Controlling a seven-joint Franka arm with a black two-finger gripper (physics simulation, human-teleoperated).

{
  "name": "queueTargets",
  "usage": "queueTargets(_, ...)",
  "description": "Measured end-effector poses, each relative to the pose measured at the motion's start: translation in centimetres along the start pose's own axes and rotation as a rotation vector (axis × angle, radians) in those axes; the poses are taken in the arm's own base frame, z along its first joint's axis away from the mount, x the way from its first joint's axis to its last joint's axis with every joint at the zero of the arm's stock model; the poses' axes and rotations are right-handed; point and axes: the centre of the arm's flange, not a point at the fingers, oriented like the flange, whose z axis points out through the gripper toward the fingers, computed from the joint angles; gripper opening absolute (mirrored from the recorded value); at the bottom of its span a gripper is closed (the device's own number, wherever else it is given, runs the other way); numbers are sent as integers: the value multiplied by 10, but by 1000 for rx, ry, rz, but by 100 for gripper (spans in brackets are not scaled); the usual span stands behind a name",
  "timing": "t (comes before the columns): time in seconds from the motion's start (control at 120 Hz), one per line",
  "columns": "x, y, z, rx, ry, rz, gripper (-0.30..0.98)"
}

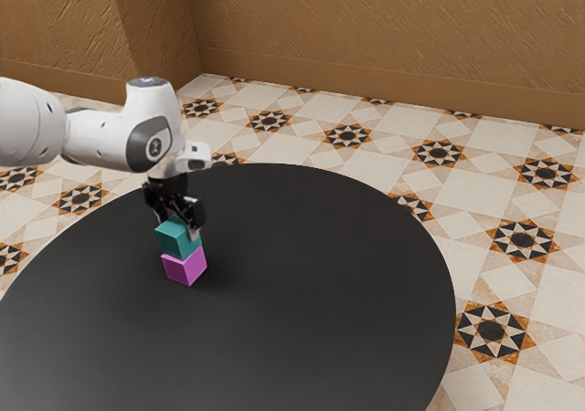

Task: Pick up the blue block with one arm, and put the blue block on the table with one arm

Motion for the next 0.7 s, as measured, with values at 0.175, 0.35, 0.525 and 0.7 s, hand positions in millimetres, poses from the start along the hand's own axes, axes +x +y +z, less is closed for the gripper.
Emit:
queueTargets(0.175,-6,2,6,-3,-4,0,66)
queueTargets(0.35,-6,2,8,-1,1,0,50)
queueTargets(0.525,-6,2,8,2,3,-1,39)
queueTargets(0.7,-2,1,-11,12,38,-3,37)
